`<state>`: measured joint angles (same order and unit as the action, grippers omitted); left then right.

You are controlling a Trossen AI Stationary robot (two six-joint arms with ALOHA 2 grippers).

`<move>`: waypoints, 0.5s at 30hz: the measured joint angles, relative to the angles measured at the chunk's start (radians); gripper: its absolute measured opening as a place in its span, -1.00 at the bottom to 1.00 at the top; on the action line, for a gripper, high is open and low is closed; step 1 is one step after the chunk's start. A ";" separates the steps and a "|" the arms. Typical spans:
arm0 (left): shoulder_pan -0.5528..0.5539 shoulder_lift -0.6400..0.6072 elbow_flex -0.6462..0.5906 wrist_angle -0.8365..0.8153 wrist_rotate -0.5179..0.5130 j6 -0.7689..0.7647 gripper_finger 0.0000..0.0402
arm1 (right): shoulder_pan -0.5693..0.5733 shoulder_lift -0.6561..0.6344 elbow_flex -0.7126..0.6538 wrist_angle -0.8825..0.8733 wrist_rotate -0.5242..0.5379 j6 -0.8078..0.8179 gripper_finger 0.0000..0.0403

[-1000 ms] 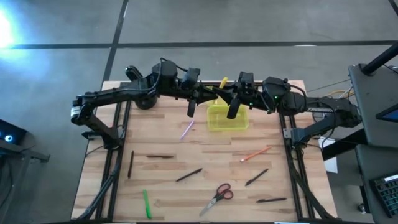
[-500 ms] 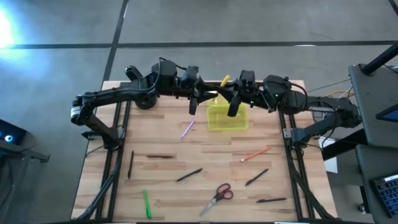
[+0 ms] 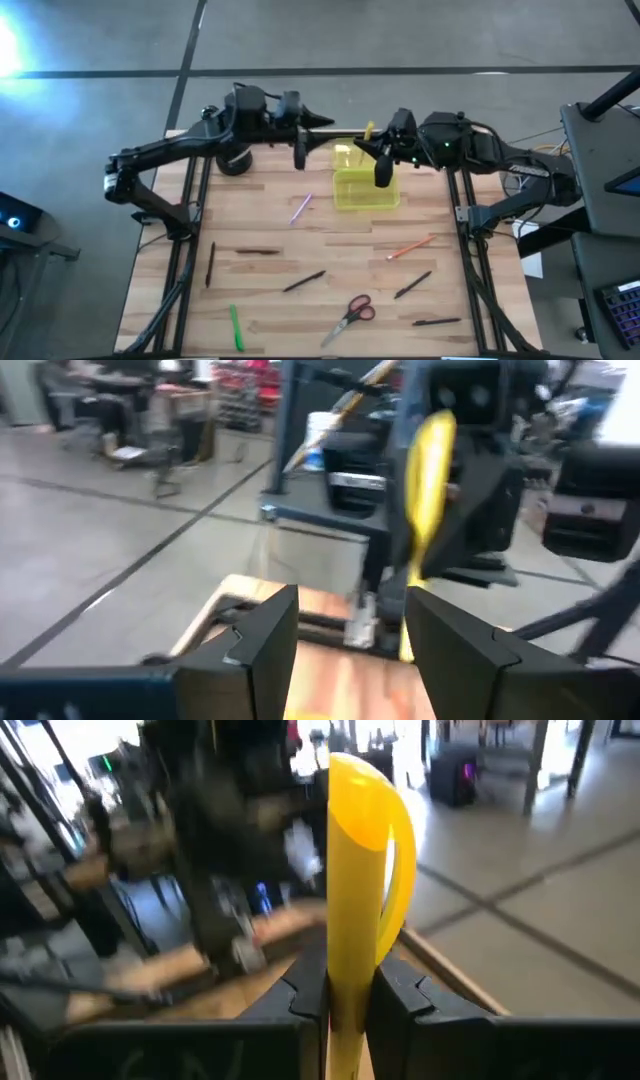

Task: Pick & place school supplies into a supply box
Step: Put the yellow pen into the supply box

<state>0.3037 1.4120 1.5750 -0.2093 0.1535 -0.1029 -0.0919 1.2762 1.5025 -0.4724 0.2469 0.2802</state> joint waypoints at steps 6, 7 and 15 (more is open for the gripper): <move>0.062 -0.117 0.003 -0.113 -0.113 0.002 -0.15 | -0.038 0.002 0.016 -0.212 -0.025 0.017 -0.86; 0.069 -0.138 0.003 -0.122 -0.132 0.006 -0.15 | -0.044 0.002 0.016 -0.239 -0.033 0.019 -0.86; 0.089 -0.289 0.003 -0.139 -0.232 0.043 -0.15 | -0.114 0.104 0.014 -0.403 -0.150 -0.022 -0.86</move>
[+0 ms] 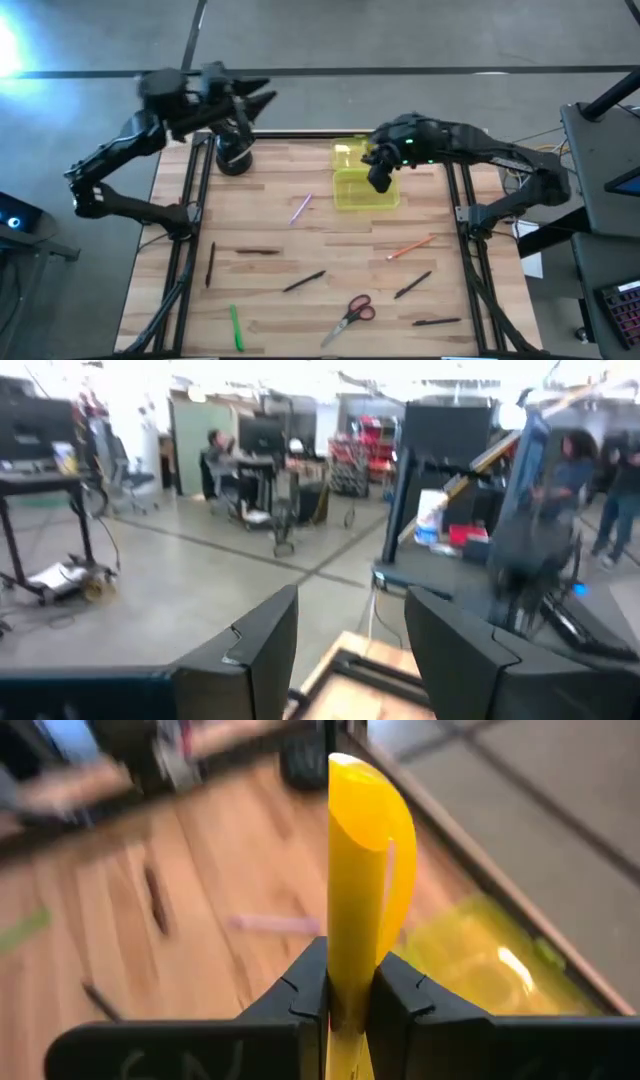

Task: Pick & place school supplies into a supply box
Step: Put the yellow pen into the supply box

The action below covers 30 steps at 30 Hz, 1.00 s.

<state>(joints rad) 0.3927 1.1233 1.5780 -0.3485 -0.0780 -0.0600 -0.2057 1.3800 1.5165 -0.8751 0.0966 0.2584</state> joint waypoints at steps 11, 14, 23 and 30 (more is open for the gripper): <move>0.000 -0.109 0.000 -0.029 -0.018 -0.025 -0.15 | -0.053 0.297 -0.001 -0.128 -0.183 -0.266 -0.86; 0.000 -0.116 -0.001 -0.065 -0.018 -0.028 -0.15 | -0.055 0.365 -0.001 -0.142 -0.167 -0.372 -0.86; 0.000 -0.116 -0.002 -0.153 -0.018 -0.053 -0.15 | -0.065 0.532 -0.001 -0.148 0.117 -0.635 -0.86; 0.000 -0.116 -0.002 -0.159 -0.018 -0.046 -0.15 | -0.121 0.642 -0.001 -0.179 0.116 -0.655 -0.86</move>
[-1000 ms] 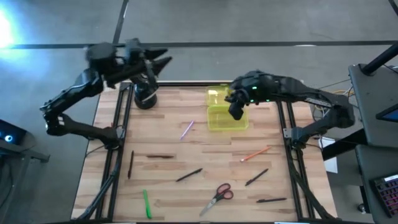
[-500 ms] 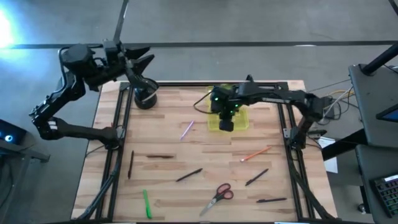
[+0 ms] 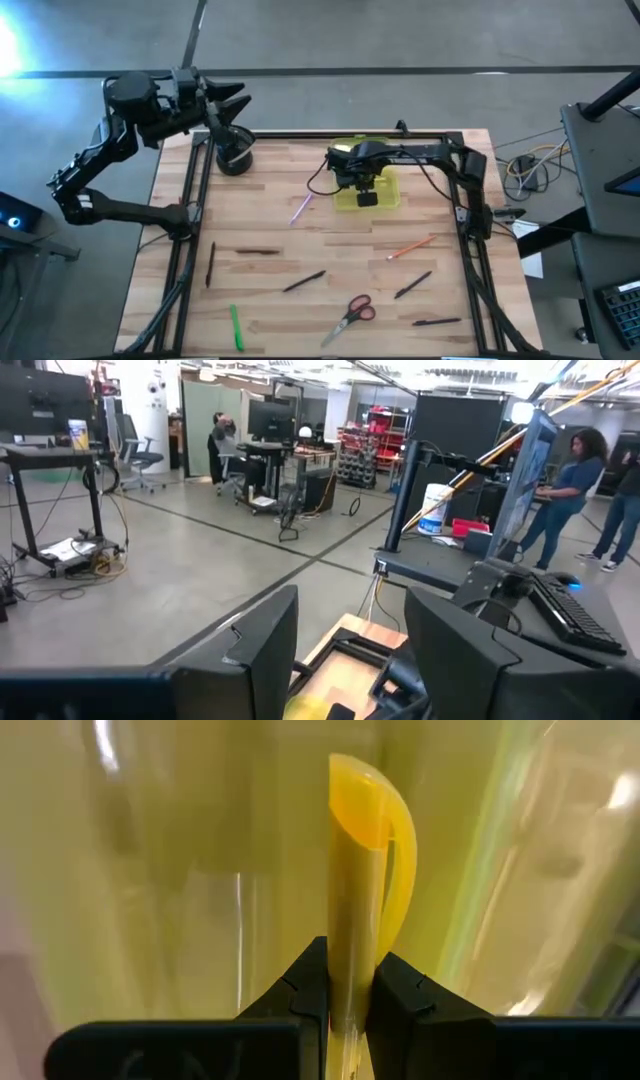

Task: Pick & place school supplies into a supply box
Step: Put the yellow pen into the supply box, then put the green pen into the supply box

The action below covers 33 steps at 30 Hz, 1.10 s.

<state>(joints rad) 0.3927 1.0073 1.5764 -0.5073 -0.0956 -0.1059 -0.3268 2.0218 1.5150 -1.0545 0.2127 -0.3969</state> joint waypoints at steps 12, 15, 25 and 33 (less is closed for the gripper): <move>0.000 0.000 -0.011 -0.005 0.000 0.001 -0.15 | -0.048 0.076 0.000 -0.031 0.076 0.004 -0.85; 0.000 0.001 -0.011 -0.004 0.000 0.001 -0.15 | -0.048 0.076 0.000 -0.031 0.082 0.004 -0.79; -0.001 0.003 -0.011 -0.002 0.000 -0.009 -0.15 | -0.047 0.076 0.000 -0.031 0.079 0.028 -0.53; -0.001 0.003 -0.011 -0.003 0.000 -0.026 -0.15 | -0.046 0.002 -0.001 -0.046 0.059 0.112 -0.51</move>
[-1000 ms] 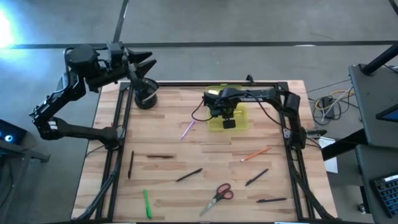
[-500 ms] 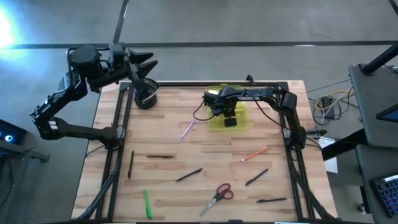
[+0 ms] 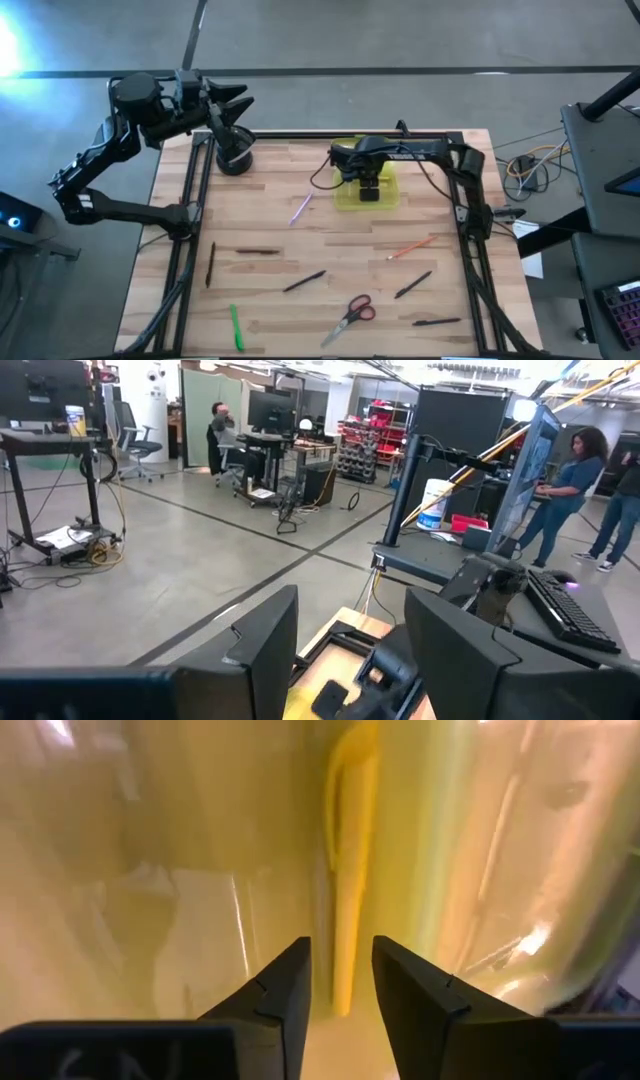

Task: Pick & place school supplies into a supply box
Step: Put the green pen into the supply box

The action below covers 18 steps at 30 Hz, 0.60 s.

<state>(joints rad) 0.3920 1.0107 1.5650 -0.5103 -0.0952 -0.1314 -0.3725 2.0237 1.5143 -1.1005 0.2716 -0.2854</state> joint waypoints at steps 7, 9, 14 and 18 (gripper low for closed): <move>0.000 0.000 0.000 -0.013 0.000 0.000 -0.15 | 0.000 -0.189 0.000 0.021 -0.166 0.165 -0.60; 0.000 0.000 0.000 -0.035 0.000 0.000 -0.15 | 0.003 -0.255 0.000 0.031 -0.200 0.220 -0.62; 0.000 0.000 0.000 -0.137 0.013 0.000 -0.15 | 0.026 -0.421 0.000 0.076 -0.243 0.342 -0.66; -0.012 0.001 0.000 -0.283 0.143 -0.017 -0.15 | 0.052 -0.536 -0.001 0.132 -0.247 0.425 -0.66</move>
<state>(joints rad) 0.3804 1.0114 1.5650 -0.7938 0.0476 -0.1482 -0.3207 1.4874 1.5130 -0.9687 0.0249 0.1395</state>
